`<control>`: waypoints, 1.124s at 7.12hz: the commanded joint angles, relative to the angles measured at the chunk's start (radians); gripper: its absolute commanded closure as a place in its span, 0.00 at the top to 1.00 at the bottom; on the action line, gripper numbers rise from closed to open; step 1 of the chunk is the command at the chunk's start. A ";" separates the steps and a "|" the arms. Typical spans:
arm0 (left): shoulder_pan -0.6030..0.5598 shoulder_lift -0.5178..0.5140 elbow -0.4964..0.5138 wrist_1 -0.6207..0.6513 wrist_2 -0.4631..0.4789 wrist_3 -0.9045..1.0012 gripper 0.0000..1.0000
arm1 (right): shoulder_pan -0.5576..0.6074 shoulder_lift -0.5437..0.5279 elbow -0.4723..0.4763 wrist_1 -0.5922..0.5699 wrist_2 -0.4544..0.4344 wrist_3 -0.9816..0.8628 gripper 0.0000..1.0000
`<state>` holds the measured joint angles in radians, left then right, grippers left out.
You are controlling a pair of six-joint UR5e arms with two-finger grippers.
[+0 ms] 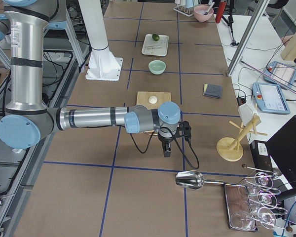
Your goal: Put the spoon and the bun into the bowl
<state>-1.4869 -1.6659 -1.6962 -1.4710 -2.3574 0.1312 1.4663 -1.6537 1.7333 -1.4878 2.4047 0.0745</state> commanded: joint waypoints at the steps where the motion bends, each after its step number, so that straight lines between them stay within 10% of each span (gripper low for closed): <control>1: 0.087 0.000 -0.046 -0.120 -0.016 -0.028 1.00 | -0.010 0.003 -0.009 0.001 0.087 -0.005 1.00; 3: 0.302 -0.012 -0.150 -0.170 -0.092 -0.308 1.00 | -0.047 0.005 0.003 0.001 0.109 0.001 1.00; 8: 0.762 -0.193 -0.149 -0.310 0.292 -1.181 1.00 | -0.061 0.008 0.012 0.001 0.113 0.002 1.00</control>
<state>-0.8454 -1.8066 -1.8762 -1.7736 -2.1890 -0.8965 1.4058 -1.6465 1.7416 -1.4865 2.5159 0.0755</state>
